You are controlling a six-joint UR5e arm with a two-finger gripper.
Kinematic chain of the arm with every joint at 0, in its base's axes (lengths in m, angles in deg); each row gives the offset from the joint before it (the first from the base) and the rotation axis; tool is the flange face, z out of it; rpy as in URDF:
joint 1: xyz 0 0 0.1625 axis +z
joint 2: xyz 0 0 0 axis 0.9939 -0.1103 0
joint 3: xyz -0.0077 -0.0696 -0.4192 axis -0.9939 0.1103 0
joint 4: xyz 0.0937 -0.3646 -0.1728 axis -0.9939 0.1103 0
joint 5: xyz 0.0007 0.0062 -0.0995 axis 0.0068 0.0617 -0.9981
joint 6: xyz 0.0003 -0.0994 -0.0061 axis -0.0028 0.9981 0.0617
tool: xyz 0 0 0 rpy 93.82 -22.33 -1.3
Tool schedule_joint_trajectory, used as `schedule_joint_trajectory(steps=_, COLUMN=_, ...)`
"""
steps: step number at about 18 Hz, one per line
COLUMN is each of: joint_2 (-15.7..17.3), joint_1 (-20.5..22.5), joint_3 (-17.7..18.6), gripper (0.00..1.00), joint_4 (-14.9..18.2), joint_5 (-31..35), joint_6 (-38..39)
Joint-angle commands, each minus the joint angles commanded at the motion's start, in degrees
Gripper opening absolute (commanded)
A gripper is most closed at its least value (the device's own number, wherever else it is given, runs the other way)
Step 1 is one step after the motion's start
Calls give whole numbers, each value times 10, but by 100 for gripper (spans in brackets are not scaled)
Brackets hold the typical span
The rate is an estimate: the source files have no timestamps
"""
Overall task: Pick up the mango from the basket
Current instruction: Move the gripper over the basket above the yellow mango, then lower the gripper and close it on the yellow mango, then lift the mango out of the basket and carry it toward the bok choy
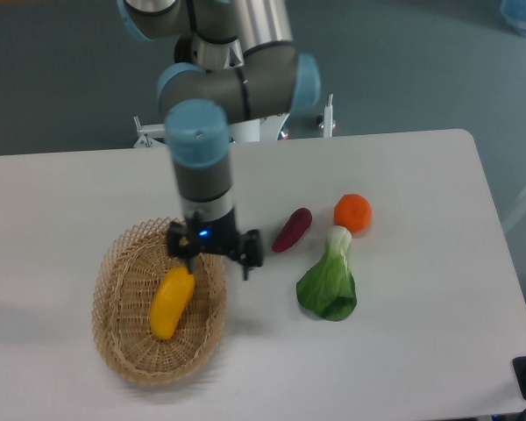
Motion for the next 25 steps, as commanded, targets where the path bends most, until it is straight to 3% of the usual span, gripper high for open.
schedule_joint_trajectory(steps=8, joint_2=-40, joint_1=-19, joint_3=5, gripper=100, joint_4=-23, joint_5=-6, joint_6=-3)
schedule_joint_trajectory(steps=20, joint_2=-59, joint_1=-26, joint_3=6, gripper=100, joint_4=-26, joint_5=-5, joint_6=-1)
schedule_joint_trajectory(steps=25, joint_2=-55, joint_1=-26, joint_3=5, gripper=47, joint_4=-26, joint_5=-1, joint_6=-2)
